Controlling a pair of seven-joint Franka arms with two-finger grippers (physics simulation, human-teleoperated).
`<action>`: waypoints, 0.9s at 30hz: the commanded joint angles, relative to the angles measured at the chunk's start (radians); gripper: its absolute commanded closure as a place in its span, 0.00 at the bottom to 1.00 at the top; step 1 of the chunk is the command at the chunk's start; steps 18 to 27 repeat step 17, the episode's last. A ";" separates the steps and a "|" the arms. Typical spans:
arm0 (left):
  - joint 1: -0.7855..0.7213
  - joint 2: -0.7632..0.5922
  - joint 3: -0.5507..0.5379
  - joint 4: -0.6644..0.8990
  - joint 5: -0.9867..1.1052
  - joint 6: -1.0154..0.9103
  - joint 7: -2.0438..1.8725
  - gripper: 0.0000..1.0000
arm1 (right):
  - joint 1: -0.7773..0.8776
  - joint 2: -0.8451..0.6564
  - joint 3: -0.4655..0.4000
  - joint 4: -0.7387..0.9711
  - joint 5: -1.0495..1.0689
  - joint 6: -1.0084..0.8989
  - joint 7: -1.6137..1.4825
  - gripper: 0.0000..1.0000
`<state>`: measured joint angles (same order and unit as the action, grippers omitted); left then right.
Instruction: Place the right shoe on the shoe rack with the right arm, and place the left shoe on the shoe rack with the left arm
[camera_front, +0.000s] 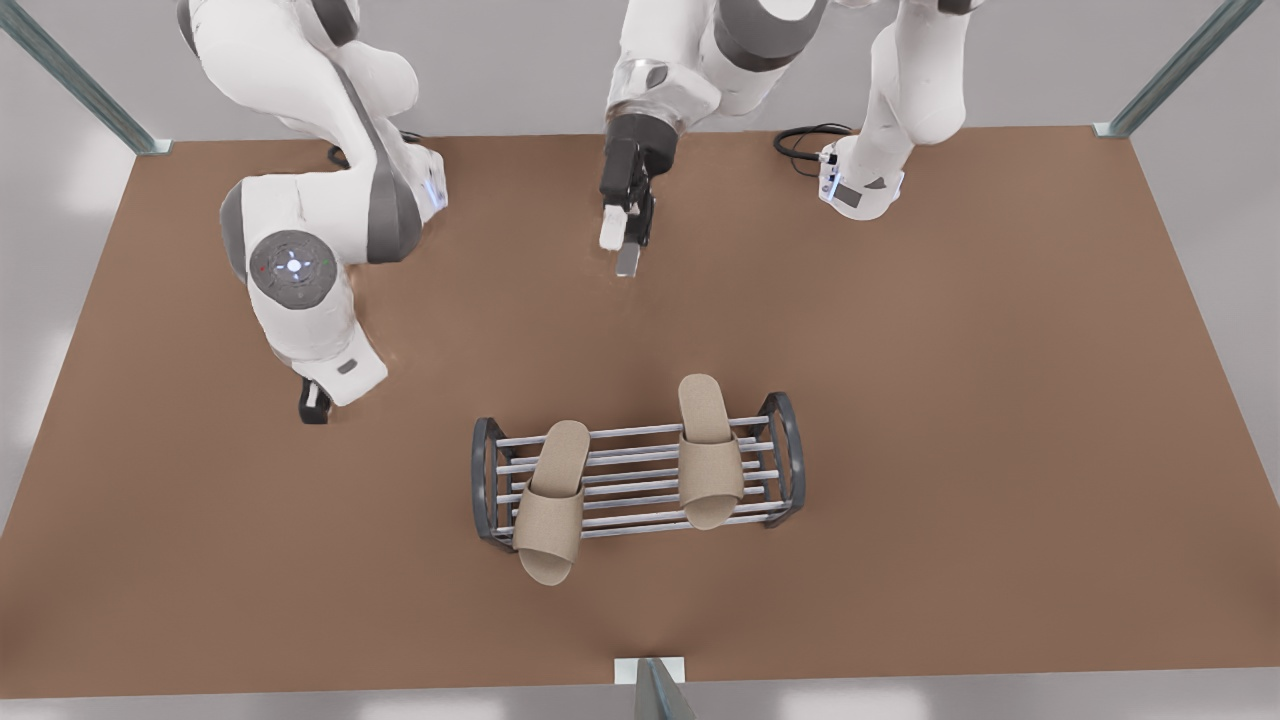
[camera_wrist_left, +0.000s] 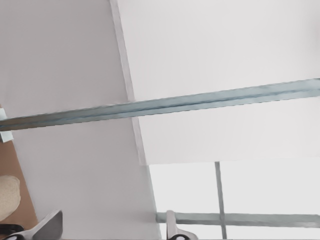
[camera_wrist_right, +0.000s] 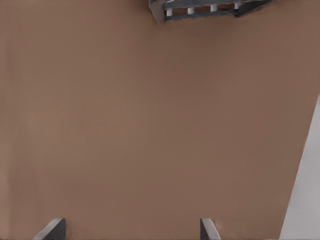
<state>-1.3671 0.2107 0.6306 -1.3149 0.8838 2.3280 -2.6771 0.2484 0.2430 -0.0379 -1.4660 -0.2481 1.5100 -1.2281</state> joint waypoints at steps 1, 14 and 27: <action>0.098 -0.010 0.080 0.140 -0.669 -1.133 2.219 0.00 | 0.006 -0.036 -0.134 -0.164 0.251 0.220 0.407 0.00; 1.139 -0.247 -0.707 -0.159 -0.757 -0.977 2.748 0.00 | -0.046 -0.087 -0.140 -0.007 0.219 0.001 1.227 0.00; 1.139 -0.215 -0.707 -0.158 -0.758 -0.986 2.748 0.00 | -0.044 -0.085 -0.140 -0.007 0.217 0.001 1.227 0.00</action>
